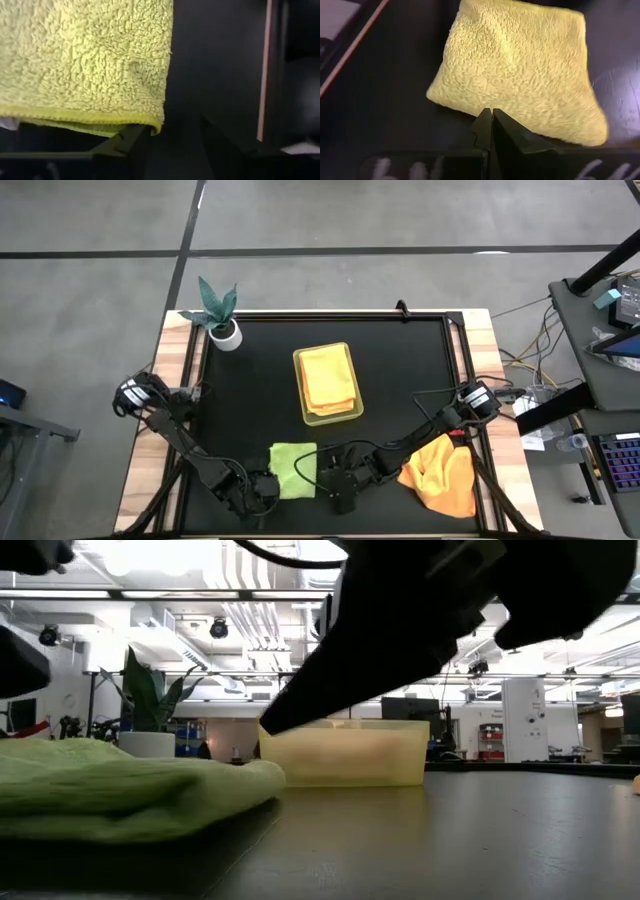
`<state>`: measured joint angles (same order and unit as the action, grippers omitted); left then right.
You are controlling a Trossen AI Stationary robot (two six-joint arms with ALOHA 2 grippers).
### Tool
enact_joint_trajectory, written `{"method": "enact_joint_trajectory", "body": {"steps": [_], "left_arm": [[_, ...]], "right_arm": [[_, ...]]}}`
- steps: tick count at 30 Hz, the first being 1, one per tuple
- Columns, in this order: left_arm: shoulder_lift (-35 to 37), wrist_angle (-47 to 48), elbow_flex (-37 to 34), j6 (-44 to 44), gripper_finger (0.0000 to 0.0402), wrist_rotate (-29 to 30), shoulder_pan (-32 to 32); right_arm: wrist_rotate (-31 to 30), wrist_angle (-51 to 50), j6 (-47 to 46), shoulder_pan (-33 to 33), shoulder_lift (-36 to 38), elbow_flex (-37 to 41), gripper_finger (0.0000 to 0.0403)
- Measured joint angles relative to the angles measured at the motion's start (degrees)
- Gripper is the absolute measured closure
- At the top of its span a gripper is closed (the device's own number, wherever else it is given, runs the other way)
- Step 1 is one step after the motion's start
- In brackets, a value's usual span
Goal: Fold microfiber towels
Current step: Fold the green microfiber cloth
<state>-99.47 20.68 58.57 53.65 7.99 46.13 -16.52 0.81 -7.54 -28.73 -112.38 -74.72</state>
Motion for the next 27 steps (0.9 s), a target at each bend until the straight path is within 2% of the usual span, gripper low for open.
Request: {"method": "enact_joint_trajectory", "body": {"steps": [4,9,15,17,19,20,27], "left_arm": [[1.81,4.53,0.00,0.02,0.0224,-1.76,0.07],[4.23,9.73,0.02,0.33,0.0222,-1.63,-0.28],[5.68,20.61,-0.02,10.51,0.0220,-3.28,-1.19],[6.02,20.45,-0.04,10.27,0.0220,-6.25,-1.26],[6.64,19.38,-0.02,9.54,0.0222,-6.24,-1.18],[6.90,18.06,0.12,8.38,0.0223,-5.23,-1.18],[6.83,8.02,-0.02,-4.83,0.0267,12.87,-1.42]], "right_arm": [[0.24,3.82,1.48,0.00,0.00,0.39,0.0394],[2.95,9.45,2.90,0.35,-0.39,0.70,0.0394],[6.43,16.64,4.50,0.99,-3.54,0.73,0.0394],[6.31,17.89,4.70,1.23,-4.38,0.46,0.0394],[6.24,18.11,5.06,1.31,-4.52,0.26,0.0394],[6.19,18.84,5.25,1.40,-4.71,0.04,0.0394],[6.48,25.51,7.05,1.40,-6.94,-0.04,0.0394]]}}
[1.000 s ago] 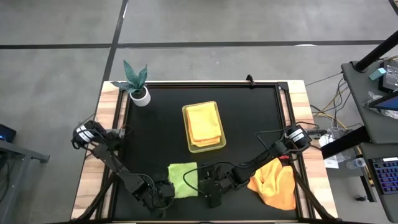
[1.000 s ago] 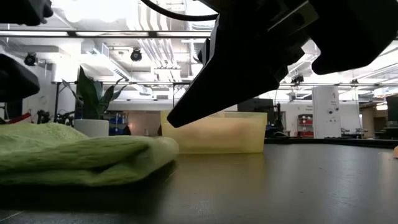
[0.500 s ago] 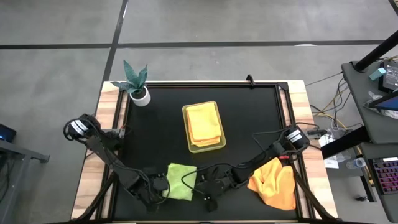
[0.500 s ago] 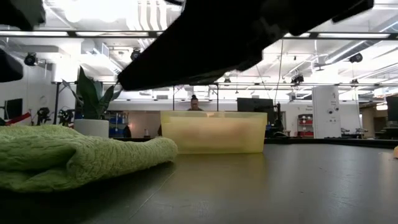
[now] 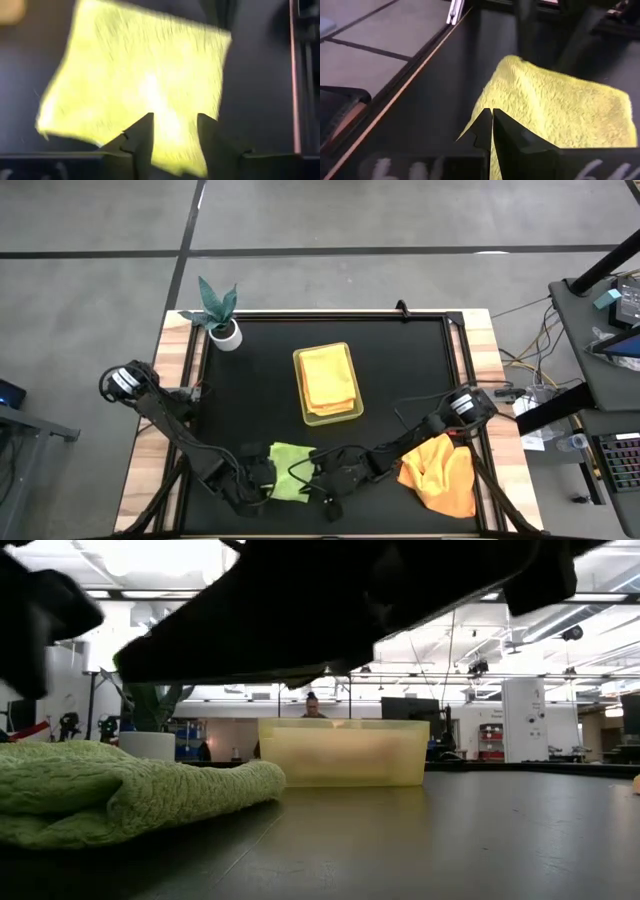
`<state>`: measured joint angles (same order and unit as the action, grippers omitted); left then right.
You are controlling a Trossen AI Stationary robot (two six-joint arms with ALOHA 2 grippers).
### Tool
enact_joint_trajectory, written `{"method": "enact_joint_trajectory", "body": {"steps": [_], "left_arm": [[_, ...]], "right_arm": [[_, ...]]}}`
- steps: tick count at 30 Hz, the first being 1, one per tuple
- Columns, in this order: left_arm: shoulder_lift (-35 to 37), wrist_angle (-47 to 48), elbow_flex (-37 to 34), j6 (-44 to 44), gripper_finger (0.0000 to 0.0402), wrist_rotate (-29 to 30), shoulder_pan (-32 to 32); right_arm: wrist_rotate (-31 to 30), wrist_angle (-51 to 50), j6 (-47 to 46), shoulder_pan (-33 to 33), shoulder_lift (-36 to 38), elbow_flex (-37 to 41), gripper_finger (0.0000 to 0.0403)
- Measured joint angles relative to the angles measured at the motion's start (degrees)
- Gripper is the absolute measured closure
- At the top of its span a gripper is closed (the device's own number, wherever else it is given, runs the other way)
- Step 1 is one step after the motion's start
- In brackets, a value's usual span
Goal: Fold microfiber towels
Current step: Fold the green microfiber cloth
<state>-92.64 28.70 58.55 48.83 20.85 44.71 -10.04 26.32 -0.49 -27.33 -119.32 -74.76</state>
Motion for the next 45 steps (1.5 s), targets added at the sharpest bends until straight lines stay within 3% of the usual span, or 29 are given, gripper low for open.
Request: {"method": "enact_joint_trajectory", "body": {"steps": [6,10,13,22,28,37,40,45], "left_arm": [[-0.18,-0.65,-2.25,-1.19,0.0333,6.70,-0.52],[-0.22,-2.97,-5.69,1.17,0.0377,7.16,-1.55],[-0.22,-2.69,-8.34,4.91,0.0398,7.29,-2.99],[-0.22,-2.93,-11.48,6.29,0.0396,7.79,-5.57],[-0.12,-2.41,-11.70,6.02,0.0396,7.64,-6.10],[7.11,-2.32,-10.58,0.05,0.0396,2.88,-6.07],[9.46,-3.27,-10.54,-0.19,0.0396,-2.14,-5.57],[8.99,-10.27,-11.02,-1.41,0.0396,-4.92,-2.27]], "right_arm": [[2.78,2.77,-0.39,0.46,-3.75,-1.24,0.0394],[8.22,2.27,-1.18,1.58,-5.51,-3.58,0.0394],[9.02,1.33,-1.59,2.17,-5.65,-3.89,0.0394],[14.87,-2.10,-3.35,3.70,-5.98,-3.82,0.0394],[15.02,-2.03,-3.05,3.67,-5.98,-3.82,0.0394],[14.53,-2.17,-2.89,3.64,-4.94,-3.80,0.0394],[14.39,-2.21,-2.89,3.63,-4.63,-3.81,0.0394],[13.00,-2.62,-2.70,3.63,-4.49,-3.80,0.0394]]}}
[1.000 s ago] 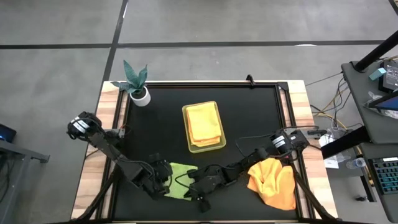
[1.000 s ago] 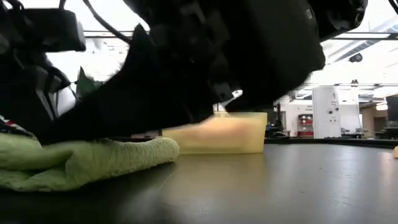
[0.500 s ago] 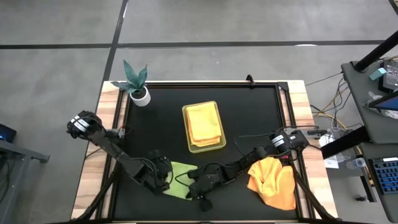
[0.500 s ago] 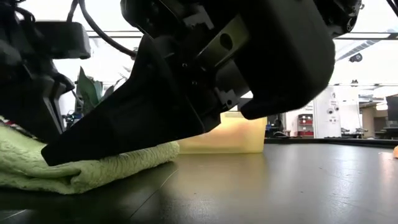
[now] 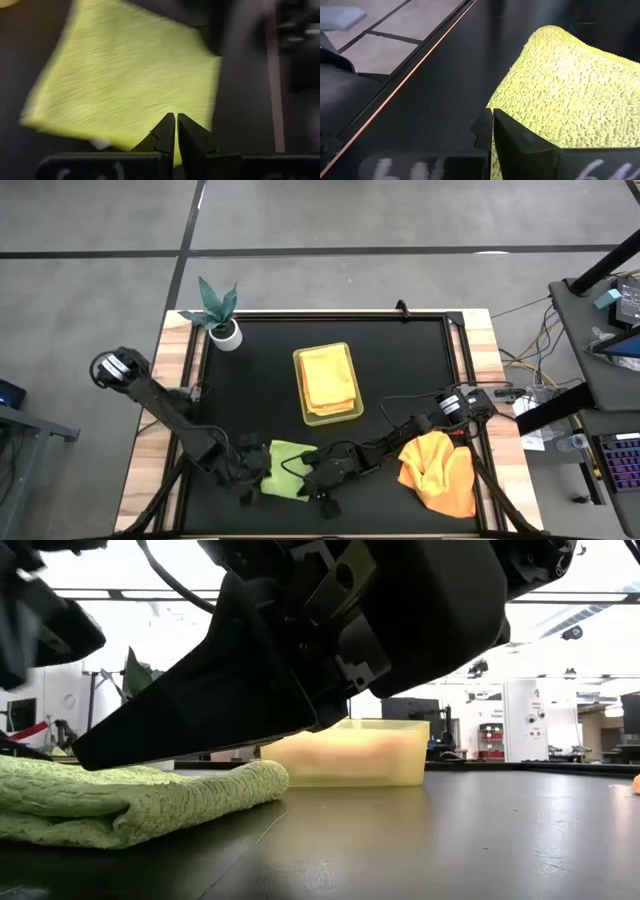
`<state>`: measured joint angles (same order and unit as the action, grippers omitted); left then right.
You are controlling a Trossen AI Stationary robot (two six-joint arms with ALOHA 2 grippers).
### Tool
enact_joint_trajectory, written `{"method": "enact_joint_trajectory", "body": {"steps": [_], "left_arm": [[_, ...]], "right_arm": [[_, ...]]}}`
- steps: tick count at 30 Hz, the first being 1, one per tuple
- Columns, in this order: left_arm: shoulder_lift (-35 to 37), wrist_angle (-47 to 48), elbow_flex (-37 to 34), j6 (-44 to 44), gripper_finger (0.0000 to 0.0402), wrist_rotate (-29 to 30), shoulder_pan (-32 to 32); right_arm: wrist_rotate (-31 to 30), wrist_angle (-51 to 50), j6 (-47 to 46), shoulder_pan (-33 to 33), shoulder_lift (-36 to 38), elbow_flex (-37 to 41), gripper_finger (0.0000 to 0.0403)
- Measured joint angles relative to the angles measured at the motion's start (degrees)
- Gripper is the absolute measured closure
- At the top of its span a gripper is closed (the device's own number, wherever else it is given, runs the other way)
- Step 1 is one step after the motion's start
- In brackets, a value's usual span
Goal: Fold microfiber towels
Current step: Fold the green microfiber cloth
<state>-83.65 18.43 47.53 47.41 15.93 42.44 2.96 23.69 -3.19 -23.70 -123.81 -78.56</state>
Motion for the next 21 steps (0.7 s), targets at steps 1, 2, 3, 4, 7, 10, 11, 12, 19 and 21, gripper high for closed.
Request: {"method": "enact_joint_trajectory", "body": {"steps": [1,2,3,4,7,10,11,12,19,21], "left_arm": [[-0.74,-2.48,0.00,-0.91,0.0396,-0.39,0.68],[-1.66,-4.31,-0.02,-1.35,0.0396,-0.49,1.52],[-2.54,-5.91,-0.06,-1.49,0.0396,-0.59,2.17],[-3.52,-7.32,-0.09,-1.46,0.0396,-0.79,2.62],[-6.74,-9.25,-0.11,-1.00,0.0396,-1.00,3.54],[-9.52,-8.66,-0.13,1.47,0.0396,-1.04,3.54],[-10.21,-8.32,-0.24,1.72,0.0396,-1.13,3.51],[-10.80,-8.37,-0.26,1.75,0.0396,-1.18,3.51],[-11.13,-8.46,-0.41,1.78,0.0396,-2.16,3.47],[-10.25,-8.41,-0.44,1.78,0.0396,-2.45,3.47]], "right_arm": [[0.00,-0.03,0.07,0.00,0.00,0.00,0.0394],[-0.02,-0.14,0.08,0.00,0.00,0.00,0.0394],[-0.02,-0.35,0.09,0.00,0.00,0.00,0.0394],[-0.02,-0.67,0.08,0.00,0.00,0.00,0.0394],[-0.09,-1.08,0.10,0.00,0.00,0.00,0.0394],[-0.09,-1.31,0.05,0.00,0.03,0.00,0.0394],[-0.09,-1.53,-0.04,0.00,0.04,0.00,0.0394],[-0.09,-1.89,-0.14,0.00,0.04,0.00,0.0394],[-0.11,-4.67,-0.35,0.00,0.32,0.02,0.0394],[-0.12,-5.86,-0.68,0.00,1.45,0.09,0.0394]]}}
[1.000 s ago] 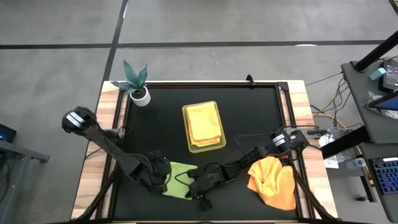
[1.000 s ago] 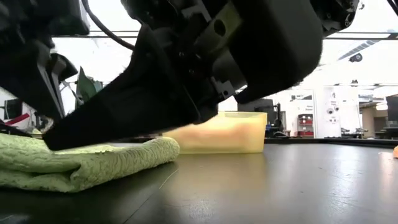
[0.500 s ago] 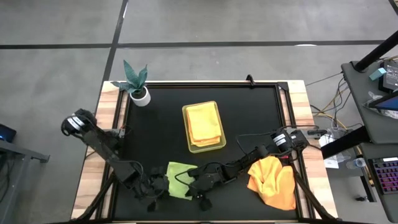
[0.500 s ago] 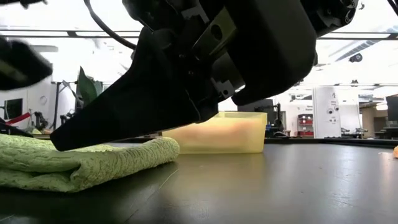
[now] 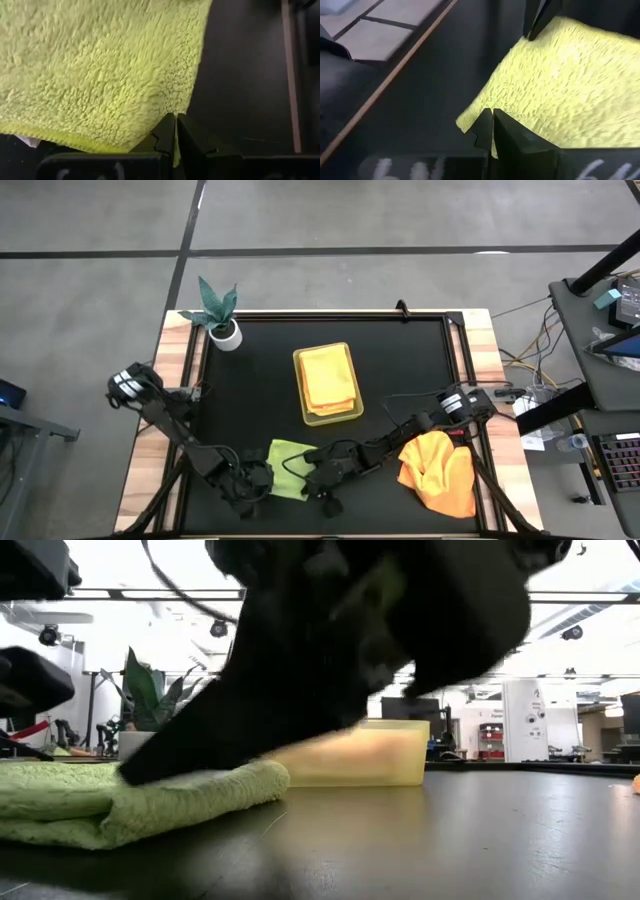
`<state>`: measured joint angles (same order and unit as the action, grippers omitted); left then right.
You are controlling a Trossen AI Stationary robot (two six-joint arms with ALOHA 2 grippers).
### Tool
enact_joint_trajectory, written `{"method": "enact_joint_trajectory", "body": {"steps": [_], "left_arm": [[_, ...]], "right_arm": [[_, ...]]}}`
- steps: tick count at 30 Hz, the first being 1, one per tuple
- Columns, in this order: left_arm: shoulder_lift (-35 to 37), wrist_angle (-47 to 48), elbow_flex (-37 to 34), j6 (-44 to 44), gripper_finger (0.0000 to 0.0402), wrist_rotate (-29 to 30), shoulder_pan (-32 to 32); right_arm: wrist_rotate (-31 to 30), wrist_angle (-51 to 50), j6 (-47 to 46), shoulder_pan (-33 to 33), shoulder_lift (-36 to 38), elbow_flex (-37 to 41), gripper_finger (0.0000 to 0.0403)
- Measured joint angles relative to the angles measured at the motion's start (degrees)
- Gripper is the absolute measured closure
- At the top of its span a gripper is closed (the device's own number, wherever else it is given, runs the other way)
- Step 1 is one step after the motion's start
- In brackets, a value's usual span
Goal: Fold microfiber towels
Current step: Fold the green microfiber cloth, then put the folded green microfiber fiber cloth yellow microfiber cloth into the bin
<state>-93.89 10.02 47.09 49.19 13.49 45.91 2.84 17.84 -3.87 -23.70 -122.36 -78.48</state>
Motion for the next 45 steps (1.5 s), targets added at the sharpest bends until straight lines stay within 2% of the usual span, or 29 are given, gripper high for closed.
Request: {"method": "enact_joint_trajectory", "body": {"steps": [5,9,13,17,23,28,32,35,39,45], "left_arm": [[2.87,0.05,0.00,-0.06,0.0396,-0.27,0.00],[5.23,0.03,-0.25,-0.07,0.0396,-0.43,0.00],[6.19,1.41,-0.64,-0.49,0.0396,0.60,-0.03],[5.96,5.87,-1.27,-0.62,0.0396,5.27,-0.10],[5.91,7.01,-3.87,-0.61,0.0396,11.91,-0.11],[5.90,5.66,-6.84,-0.10,0.0396,14.15,-0.11],[5.86,5.38,-7.52,-0.15,0.0396,14.33,-0.11],[5.86,5.36,-7.96,-0.51,0.0396,14.50,-0.11],[5.86,5.31,-8.66,-0.50,0.0396,14.80,-0.15],[5.86,3.36,-9.60,-0.42,0.0396,15.63,-0.15]], "right_arm": [[-0.07,-5.49,-1.47,-0.02,4.29,-0.02,0.0394],[-0.20,-11.46,-6.59,-0.04,8.06,-0.02,0.0394],[-0.56,-17.13,-16.30,-0.04,11.97,0.00,0.0394],[-4.77,-22.92,-31.96,-0.18,14.58,0.02,0.0394],[-6.33,-32.59,-52.27,-0.65,15.23,0.42,0.0394],[-9.93,-33.56,-66.06,-1.70,15.23,2.40,0.0394],[-10.54,-33.40,-71.36,-1.46,15.21,2.74,0.0388],[-10.50,-33.46,-73.32,-1.39,15.21,2.91,0.0364],[-10.94,-32.08,-75.85,-0.86,14.24,3.13,0.0311],[-11.44,-22.59,-77.43,-0.08,9.32,3.15,0.0225]]}}
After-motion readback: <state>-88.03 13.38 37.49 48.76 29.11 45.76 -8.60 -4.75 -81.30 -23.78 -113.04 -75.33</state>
